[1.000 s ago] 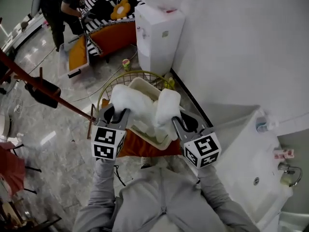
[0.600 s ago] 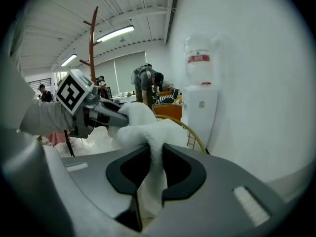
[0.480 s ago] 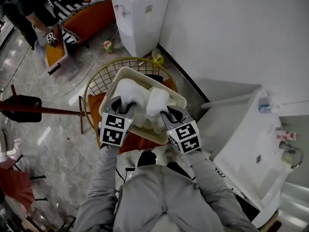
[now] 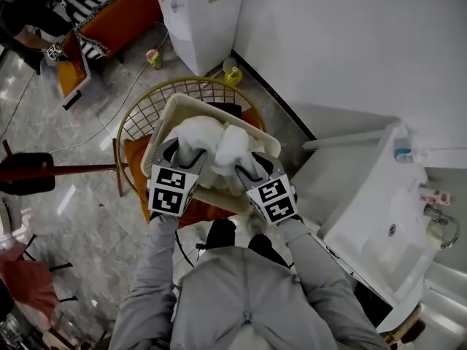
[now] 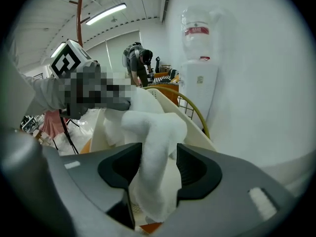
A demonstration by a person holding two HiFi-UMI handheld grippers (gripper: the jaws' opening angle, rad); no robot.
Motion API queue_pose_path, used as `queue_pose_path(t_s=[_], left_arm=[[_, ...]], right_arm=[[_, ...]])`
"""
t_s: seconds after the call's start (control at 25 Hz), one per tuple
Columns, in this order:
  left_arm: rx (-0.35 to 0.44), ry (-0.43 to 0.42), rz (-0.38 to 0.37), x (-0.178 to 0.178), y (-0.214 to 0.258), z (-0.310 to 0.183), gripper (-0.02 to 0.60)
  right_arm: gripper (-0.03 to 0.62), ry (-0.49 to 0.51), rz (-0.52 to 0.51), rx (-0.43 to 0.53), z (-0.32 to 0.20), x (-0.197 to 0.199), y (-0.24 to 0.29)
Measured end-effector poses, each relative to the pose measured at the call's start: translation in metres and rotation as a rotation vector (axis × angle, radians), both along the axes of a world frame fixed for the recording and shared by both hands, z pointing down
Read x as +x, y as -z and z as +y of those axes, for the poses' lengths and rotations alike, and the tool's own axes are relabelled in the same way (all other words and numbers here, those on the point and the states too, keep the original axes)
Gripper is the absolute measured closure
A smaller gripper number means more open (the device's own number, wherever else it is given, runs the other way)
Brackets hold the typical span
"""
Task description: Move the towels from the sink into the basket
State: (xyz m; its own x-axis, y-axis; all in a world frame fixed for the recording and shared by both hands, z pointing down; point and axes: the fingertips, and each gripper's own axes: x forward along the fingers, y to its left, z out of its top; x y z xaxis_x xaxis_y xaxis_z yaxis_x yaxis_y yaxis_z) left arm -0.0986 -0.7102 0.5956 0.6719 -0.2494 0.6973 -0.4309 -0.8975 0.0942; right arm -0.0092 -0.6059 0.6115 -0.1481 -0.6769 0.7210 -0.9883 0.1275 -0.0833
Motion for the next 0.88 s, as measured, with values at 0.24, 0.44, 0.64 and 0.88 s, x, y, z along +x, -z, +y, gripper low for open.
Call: queue_pose_path(t_s=[0.24,0.44,0.64,0.88], left_arm=[[-0.002,0.023,-0.003,0.000,0.008,0.001,0.255],[0.027,0.042,-0.016,-0.006,0.012,0.000,0.245],[0.066,0.079,-0.025,-0.017,0.022,0.001,0.243],[0.128,0.133,-0.001,-0.026,0.052,0.012,0.243]], right_arm=[[0.393,-0.012,0.003,0.025,0.000,0.005,0.007],[0.393,-0.008,0.010,0.057,-0.002,0.008,0.017],[0.393,0.009,0.000,0.099,0.001,0.006,0.033],[0.393,0.024,-0.008,0.172,0.012,0.005,0.062]])
